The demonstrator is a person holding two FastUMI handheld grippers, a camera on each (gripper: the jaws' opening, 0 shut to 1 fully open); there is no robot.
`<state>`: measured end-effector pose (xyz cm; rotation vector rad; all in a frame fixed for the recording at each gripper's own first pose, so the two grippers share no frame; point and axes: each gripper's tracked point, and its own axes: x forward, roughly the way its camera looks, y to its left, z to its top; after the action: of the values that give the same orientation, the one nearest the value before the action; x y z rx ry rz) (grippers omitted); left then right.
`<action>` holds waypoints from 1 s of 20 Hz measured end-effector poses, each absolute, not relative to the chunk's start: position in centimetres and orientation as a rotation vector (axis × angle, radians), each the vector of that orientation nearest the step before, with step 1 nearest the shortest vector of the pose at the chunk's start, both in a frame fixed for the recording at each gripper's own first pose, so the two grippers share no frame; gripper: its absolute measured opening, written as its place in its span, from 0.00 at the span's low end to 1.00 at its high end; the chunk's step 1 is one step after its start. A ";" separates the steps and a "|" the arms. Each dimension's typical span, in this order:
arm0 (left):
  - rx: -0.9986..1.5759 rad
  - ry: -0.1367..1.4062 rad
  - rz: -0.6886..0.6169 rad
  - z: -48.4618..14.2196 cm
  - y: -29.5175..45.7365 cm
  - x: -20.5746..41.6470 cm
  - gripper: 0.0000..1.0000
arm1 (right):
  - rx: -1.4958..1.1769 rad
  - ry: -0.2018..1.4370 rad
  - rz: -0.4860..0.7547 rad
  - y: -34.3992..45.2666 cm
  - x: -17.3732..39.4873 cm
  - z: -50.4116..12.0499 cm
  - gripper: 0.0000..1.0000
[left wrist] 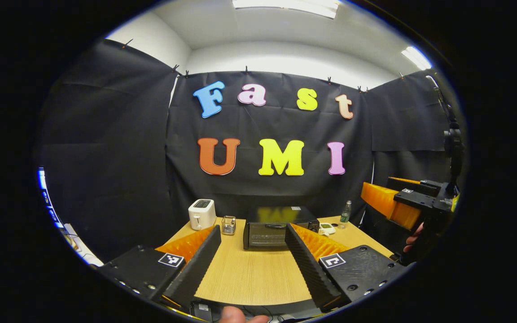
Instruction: Open the electric oven with the left hand, put the food in, and close the electric oven.
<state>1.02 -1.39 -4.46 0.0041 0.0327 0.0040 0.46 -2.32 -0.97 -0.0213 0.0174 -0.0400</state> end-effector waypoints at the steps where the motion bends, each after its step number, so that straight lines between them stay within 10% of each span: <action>1: -0.002 0.030 0.006 -4.3 -1.3 1.1 0.94 | -0.010 0.017 -0.044 -2.6 0.4 -1.2 0.98; 20: -0.068 0.039 0.065 -6.5 -2.9 4.1 0.94 | -0.016 0.044 -0.136 -9.8 1.8 -4.4 0.99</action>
<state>4.11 -2.94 -6.52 -0.0684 0.0388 0.0650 1.77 -9.83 -4.40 -0.0159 0.0444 -0.1363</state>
